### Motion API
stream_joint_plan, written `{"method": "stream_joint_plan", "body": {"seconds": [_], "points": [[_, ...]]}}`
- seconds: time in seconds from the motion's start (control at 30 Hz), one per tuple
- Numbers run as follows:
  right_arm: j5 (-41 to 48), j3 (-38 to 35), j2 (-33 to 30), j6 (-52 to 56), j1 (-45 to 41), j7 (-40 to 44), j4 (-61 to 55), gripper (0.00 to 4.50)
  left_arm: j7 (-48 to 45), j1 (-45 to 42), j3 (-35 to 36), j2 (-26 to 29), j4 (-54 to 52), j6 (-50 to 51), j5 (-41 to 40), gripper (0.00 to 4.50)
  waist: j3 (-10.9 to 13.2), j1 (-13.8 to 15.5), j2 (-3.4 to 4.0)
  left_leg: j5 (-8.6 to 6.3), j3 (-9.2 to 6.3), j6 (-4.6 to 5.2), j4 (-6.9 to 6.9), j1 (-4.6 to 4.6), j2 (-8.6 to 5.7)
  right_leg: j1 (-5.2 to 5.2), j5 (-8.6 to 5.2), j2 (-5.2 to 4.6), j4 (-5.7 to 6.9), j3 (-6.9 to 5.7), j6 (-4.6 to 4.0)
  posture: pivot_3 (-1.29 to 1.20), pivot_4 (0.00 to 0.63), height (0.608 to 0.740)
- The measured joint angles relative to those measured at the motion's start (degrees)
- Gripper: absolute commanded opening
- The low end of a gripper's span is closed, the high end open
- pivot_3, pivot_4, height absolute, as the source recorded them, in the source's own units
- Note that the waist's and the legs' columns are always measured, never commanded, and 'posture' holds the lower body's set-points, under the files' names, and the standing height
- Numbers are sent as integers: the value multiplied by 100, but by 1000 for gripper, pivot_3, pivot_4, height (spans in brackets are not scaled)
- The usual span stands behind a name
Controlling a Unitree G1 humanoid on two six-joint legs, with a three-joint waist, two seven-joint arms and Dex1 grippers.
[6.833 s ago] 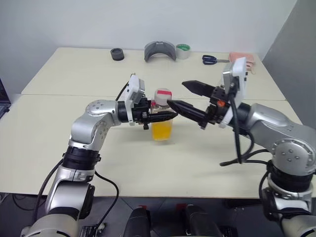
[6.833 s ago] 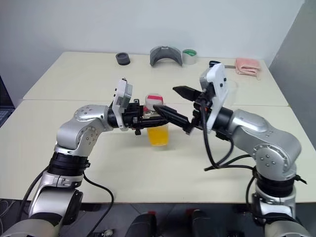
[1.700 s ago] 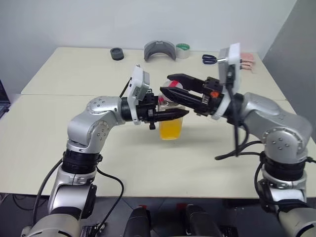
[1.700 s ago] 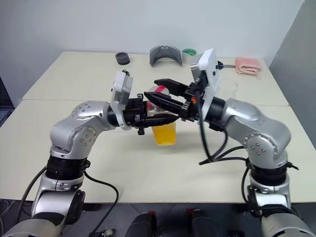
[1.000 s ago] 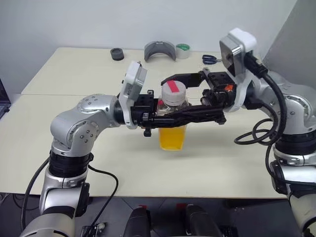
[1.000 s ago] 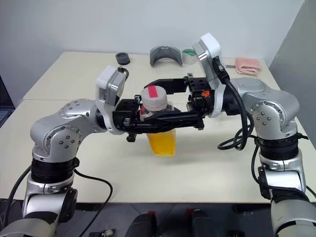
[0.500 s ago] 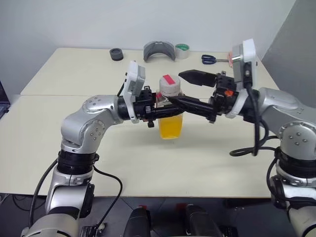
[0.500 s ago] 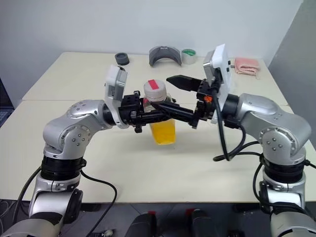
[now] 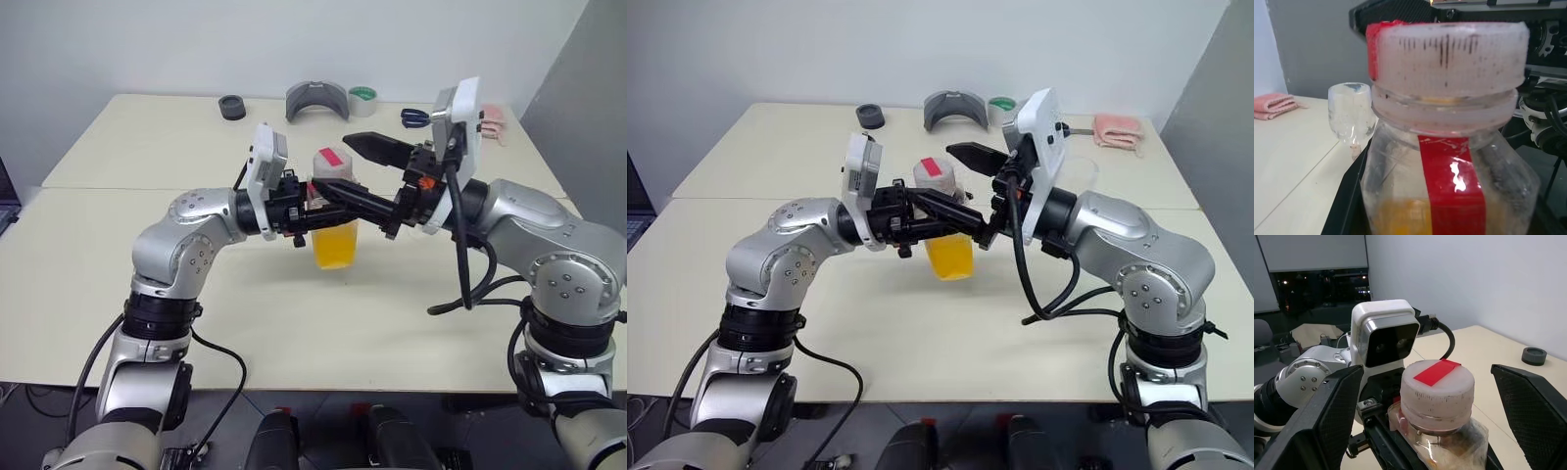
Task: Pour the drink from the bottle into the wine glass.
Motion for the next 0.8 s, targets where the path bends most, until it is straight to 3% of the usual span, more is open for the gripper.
{"method": "stream_joint_plan", "body": {"seconds": [0.43,0.8], "points": [[-388,78,100,-260,-253,13,330,4452,-93,-27,0,-20,0,-6,2,1825,0,1,0,0,0,0,0,0,0,0,0,0,0,0,0,0,150,740],[-436,77,-196,-262,-226,350,380,4452,-90,-28,0,-29,0,-5,4,1825,0,0,0,0,0,0,0,0,-1,0,0,0,-1,0,0,0,150,740]]}}
